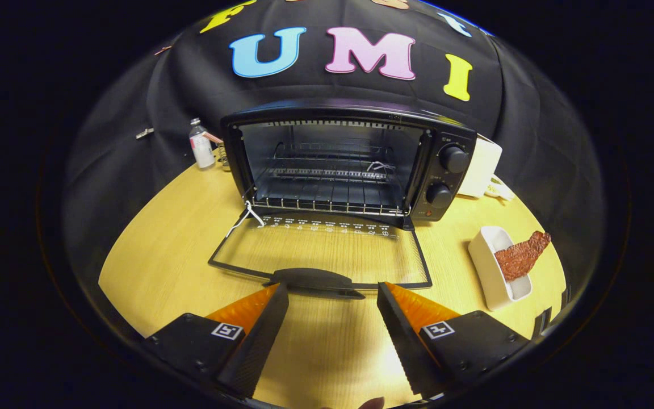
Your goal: Open the toaster oven, put the food inside, and close the toaster oven door.
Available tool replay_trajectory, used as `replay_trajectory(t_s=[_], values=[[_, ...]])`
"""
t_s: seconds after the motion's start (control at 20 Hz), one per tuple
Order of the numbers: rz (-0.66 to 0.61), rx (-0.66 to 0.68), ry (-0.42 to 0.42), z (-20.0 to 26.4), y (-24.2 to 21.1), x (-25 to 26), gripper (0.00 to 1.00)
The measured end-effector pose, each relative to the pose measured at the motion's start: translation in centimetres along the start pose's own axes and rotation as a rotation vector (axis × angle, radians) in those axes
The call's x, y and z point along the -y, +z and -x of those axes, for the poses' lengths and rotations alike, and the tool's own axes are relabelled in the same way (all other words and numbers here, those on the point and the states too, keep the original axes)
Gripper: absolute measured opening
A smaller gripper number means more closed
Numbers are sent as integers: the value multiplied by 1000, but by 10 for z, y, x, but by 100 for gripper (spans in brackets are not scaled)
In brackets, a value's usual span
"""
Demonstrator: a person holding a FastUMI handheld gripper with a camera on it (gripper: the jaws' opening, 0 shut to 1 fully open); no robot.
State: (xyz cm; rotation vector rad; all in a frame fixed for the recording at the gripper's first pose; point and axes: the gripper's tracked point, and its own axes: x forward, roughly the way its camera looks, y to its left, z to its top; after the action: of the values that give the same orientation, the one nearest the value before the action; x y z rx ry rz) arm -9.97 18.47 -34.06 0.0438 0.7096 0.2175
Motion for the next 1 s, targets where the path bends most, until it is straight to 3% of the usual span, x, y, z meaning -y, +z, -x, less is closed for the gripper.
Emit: replay_trajectory(t_s=[0.25, 0.4, 0.75, 1.0], values=[[39, 45, 166, 41, 42, 19, 98], [36, 56, 214, 66, 67, 55, 99], [53, -15, 180, 87, 79, 186, 99], [13, -80, 146, 69, 70, 265, 98]])
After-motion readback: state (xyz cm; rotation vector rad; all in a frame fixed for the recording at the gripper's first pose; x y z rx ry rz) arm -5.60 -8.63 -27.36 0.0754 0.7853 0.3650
